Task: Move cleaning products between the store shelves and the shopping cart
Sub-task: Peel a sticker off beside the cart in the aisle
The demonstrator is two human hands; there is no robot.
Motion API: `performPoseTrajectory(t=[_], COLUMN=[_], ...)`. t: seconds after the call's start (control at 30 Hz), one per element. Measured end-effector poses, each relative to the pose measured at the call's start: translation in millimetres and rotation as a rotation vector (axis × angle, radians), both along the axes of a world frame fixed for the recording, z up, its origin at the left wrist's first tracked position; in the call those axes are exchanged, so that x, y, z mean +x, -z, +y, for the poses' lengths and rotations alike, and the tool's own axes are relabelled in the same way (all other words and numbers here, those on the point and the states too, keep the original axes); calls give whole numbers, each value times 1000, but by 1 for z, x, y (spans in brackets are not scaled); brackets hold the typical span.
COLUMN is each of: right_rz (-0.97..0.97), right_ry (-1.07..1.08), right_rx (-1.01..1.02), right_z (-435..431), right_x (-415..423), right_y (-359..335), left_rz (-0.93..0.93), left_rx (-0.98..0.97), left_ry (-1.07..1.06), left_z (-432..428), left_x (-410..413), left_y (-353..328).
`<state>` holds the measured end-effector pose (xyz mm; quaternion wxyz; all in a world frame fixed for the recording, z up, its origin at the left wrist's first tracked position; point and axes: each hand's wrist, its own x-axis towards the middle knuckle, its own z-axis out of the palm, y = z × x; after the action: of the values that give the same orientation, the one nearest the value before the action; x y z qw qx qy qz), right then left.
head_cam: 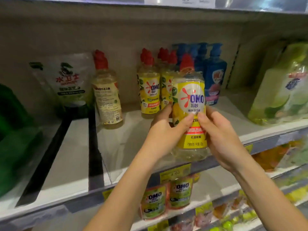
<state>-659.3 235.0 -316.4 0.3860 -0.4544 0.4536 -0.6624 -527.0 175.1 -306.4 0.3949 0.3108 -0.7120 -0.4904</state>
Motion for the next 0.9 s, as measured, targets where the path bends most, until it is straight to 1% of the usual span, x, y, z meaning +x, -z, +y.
performPoseTrajectory(t=[0.2,0.3,0.37,0.47,0.57,0.73,0.83,0.9], right_rz=[51,182,224,267,290,471,559,609], right_ry=[-29,-30,-45,-103,-147,-152,-141,-145], right_rx=[-20,-4,-24,-70,-102,-48,-30,-22], right_z=[-24,-26,-25,-21,-14,-27,-44,-56], right_x=[-32,-42,-48,-59,-69,-82,-91,-94], right_y=[-5,6,11,15,21,17,14,10], left_rz=[-61,-97,-100,-154,-225,-226,-341,-364], left_rx=[-13,26,49,-8,-99,-87,-73,-93], left_ry=[-79,-111,-125,-184,-176,-224,-236,-245], left_z=[-23,-22,-20,-9,1,-6,-25,-38], left_x=[-28,-29,-33,-35,-34,-45,-56,-62], left_y=[-4,5,13,15,17,13,6,2])
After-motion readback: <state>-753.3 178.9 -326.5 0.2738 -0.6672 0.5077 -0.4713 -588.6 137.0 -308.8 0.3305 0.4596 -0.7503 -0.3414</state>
